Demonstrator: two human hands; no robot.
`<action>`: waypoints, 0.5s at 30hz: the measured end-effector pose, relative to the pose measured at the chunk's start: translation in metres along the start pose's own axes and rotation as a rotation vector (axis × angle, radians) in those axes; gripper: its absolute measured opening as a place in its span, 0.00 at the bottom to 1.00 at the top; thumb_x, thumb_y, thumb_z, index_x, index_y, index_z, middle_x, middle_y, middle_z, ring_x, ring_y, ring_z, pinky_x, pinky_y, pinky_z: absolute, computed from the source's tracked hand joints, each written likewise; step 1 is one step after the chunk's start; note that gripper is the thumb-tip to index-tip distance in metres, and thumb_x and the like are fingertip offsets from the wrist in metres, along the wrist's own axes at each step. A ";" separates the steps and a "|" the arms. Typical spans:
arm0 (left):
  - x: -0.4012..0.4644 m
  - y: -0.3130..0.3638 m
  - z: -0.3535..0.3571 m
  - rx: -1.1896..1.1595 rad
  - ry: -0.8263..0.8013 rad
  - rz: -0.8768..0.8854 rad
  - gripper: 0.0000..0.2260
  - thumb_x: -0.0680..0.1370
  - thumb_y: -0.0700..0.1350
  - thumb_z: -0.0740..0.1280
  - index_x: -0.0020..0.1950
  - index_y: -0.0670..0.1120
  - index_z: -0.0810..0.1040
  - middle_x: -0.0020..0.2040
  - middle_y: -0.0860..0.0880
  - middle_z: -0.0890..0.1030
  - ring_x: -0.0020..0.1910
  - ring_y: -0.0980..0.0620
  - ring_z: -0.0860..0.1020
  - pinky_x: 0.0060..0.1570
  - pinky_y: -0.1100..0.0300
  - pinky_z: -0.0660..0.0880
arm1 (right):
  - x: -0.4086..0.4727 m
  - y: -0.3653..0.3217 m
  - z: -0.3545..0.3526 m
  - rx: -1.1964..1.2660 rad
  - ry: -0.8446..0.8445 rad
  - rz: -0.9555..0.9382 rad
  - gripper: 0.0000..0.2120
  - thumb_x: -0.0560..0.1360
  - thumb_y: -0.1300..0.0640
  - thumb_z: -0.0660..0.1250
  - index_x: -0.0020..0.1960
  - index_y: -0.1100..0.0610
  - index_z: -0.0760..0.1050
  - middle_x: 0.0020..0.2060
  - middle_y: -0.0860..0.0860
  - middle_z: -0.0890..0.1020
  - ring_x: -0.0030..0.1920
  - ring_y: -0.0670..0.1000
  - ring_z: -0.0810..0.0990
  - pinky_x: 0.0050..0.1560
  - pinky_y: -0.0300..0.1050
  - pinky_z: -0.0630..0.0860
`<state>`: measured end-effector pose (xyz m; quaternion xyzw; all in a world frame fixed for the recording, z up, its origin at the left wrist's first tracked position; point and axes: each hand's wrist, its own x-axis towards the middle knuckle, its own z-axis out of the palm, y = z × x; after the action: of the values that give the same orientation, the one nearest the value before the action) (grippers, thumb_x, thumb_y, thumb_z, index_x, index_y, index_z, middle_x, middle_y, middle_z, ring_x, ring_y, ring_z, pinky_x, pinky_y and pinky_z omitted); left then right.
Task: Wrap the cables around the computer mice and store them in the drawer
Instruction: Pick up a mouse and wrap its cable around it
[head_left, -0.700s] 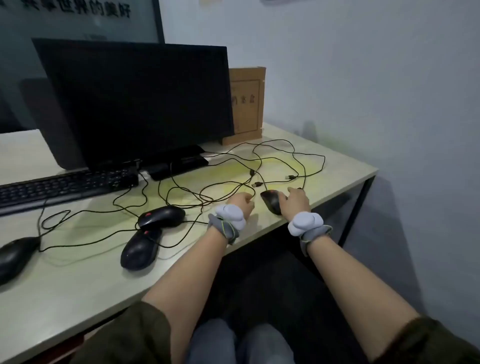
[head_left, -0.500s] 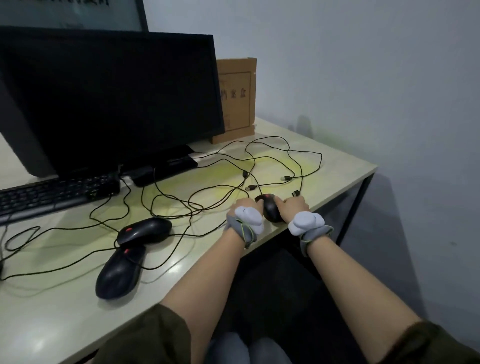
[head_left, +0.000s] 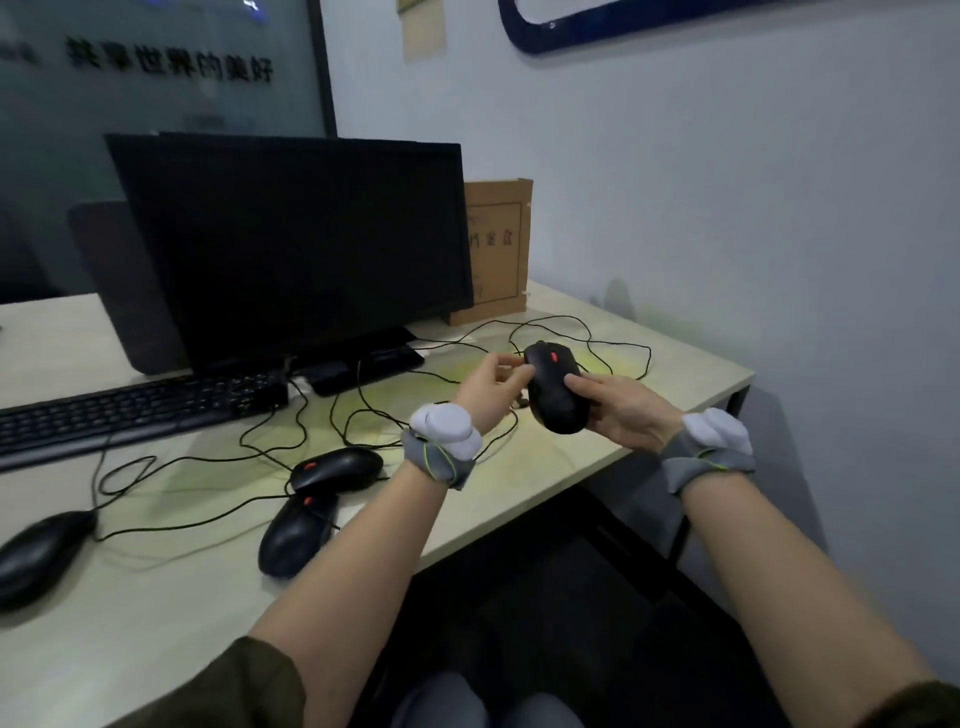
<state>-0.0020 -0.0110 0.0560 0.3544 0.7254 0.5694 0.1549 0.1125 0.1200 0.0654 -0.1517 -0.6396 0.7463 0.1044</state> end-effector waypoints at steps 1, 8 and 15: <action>-0.005 0.011 -0.011 0.026 0.053 0.041 0.14 0.78 0.50 0.62 0.61 0.44 0.71 0.52 0.48 0.77 0.42 0.59 0.76 0.39 0.69 0.72 | -0.008 -0.008 0.005 0.018 -0.043 -0.017 0.15 0.79 0.60 0.56 0.64 0.65 0.69 0.51 0.57 0.79 0.51 0.52 0.77 0.56 0.45 0.72; -0.029 0.072 -0.051 -0.224 -0.081 0.101 0.23 0.82 0.53 0.47 0.69 0.42 0.67 0.65 0.47 0.72 0.63 0.55 0.70 0.61 0.69 0.68 | -0.046 -0.061 0.053 0.007 -0.358 -0.220 0.46 0.61 0.47 0.77 0.70 0.67 0.61 0.61 0.61 0.73 0.61 0.57 0.73 0.64 0.53 0.66; -0.040 0.078 -0.045 -0.465 -0.107 0.023 0.18 0.79 0.55 0.57 0.60 0.44 0.74 0.57 0.43 0.79 0.53 0.48 0.79 0.52 0.57 0.78 | -0.028 -0.072 0.075 0.196 0.032 -0.422 0.12 0.76 0.62 0.62 0.58 0.64 0.71 0.49 0.57 0.80 0.50 0.54 0.79 0.50 0.43 0.79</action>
<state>0.0241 -0.0635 0.1357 0.3471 0.5614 0.7033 0.2640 0.1090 0.0525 0.1495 -0.0155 -0.5799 0.7639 0.2826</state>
